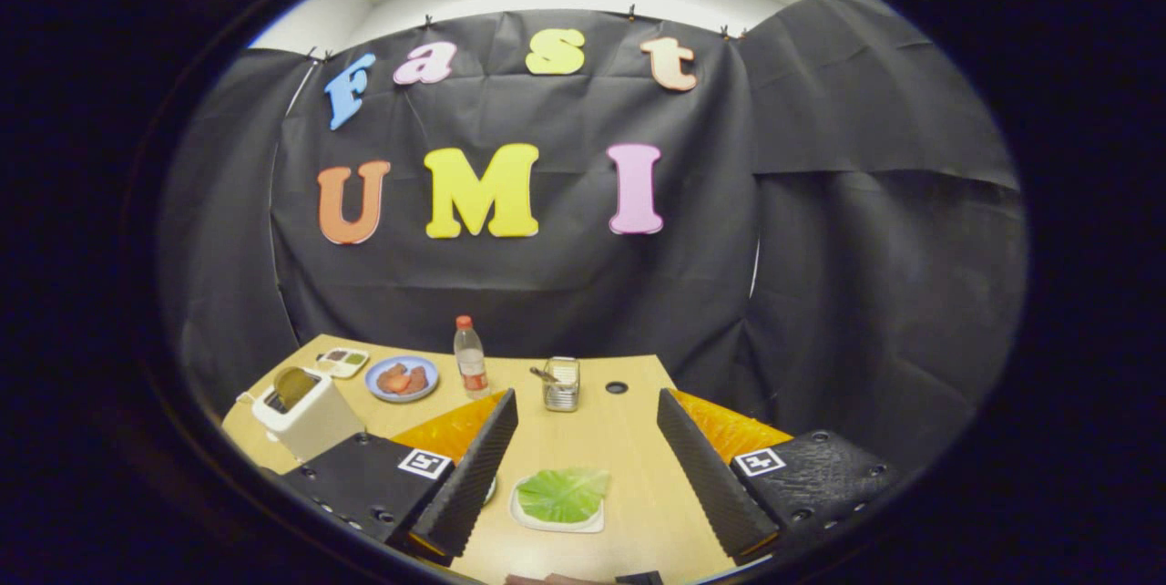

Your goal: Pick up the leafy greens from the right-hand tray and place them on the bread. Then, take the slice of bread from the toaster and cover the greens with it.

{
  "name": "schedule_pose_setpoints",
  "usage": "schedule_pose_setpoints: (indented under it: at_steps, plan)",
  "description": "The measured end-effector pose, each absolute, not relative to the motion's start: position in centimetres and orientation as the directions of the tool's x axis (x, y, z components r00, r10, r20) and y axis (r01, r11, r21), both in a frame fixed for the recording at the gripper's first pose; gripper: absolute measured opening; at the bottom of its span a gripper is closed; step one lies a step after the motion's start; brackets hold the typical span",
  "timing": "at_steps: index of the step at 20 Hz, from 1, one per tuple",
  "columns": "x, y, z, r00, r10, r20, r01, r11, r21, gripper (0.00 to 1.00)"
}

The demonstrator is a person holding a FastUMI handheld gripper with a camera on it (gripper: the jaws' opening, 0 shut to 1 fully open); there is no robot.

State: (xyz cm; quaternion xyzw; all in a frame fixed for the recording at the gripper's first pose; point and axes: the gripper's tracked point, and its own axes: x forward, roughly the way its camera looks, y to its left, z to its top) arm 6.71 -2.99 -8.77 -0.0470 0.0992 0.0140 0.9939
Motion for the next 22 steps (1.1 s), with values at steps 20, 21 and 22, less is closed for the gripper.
schedule_pose_setpoints:
  at_steps: [20, 21, 22]
  plan:
    - [17.6, -6.6, -34.1, 0.661, 0.055, -0.748, -0.037, 0.998, 0.041, 0.88]
    - [17.9, -6.3, -34.6, 0.650, 0.067, -0.757, -0.048, 0.998, 0.047, 0.88]
    - [18.1, -6.2, -35.0, 0.640, 0.068, -0.765, -0.053, 0.998, 0.044, 0.88]
